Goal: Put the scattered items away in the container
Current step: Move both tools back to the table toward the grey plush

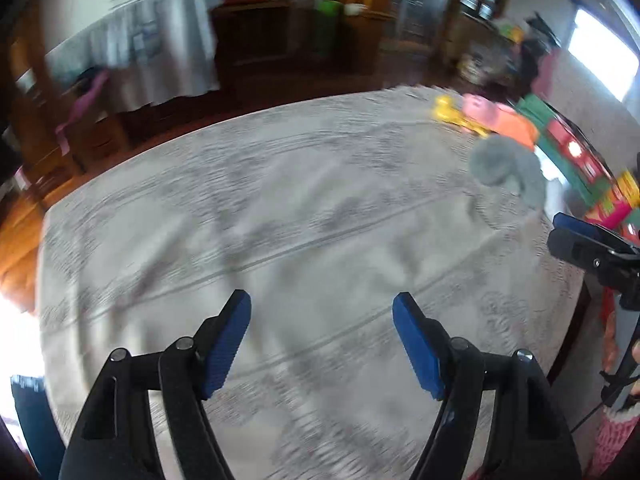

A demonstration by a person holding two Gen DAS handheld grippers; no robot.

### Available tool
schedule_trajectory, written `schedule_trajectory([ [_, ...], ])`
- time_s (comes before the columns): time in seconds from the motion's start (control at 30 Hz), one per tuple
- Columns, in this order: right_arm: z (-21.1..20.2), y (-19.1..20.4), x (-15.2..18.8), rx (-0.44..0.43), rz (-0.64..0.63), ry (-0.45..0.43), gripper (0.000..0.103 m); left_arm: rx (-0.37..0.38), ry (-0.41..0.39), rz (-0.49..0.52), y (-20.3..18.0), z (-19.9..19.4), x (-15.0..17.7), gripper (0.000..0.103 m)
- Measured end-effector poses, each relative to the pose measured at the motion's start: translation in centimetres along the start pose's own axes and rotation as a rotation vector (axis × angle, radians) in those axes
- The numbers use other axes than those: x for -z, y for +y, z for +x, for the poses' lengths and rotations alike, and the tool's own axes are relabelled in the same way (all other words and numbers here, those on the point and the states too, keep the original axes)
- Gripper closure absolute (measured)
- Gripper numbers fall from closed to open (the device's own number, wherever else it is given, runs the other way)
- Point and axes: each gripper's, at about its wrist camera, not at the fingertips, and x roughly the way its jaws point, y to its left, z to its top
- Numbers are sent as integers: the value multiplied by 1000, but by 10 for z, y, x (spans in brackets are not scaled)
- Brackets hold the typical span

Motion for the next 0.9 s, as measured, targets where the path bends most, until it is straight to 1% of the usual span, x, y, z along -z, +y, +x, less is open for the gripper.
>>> schedule_trajectory([
  [0.07,-7,-23,0,40,29,-5,0,26,13,42,-33,17,-15,30],
  [0.13,-11,-45,-3,80,49,-14,0,37,24,78,-57,32,-28,30],
  [0.2,-14,-64,-4,103,72,-19,0,45,36,100,-75,46,-37,30],
  [0.33,-15,-99,-10,149,98,-26,0,30,49,143,-105,72,-57,30],
  [0.47,-13,-122,-16,200,96,-19,1,43,54,159,-125,99,-75,30],
  [0.5,-11,-126,-18,221,86,-13,4,41,55,165,-130,106,-80,30],
  [0.53,-9,-131,-20,242,76,-8,13,38,57,173,-135,114,-85,30],
  [0.57,-7,-136,-22,264,66,-2,28,38,59,180,-141,121,-89,30],
  [0.6,-6,-141,-25,279,64,0,32,40,60,187,-146,127,-93,30],
  [0.77,2,-171,-38,339,70,-2,31,45,36,249,-177,154,-112,30],
  [0.8,5,-176,-39,345,71,4,29,44,29,261,-182,159,-116,30],
  [0.87,13,-186,-43,356,74,16,20,51,29,275,-193,171,-125,30],
  [0.9,16,-188,-44,359,73,23,18,57,33,277,-198,178,-129,30],
])
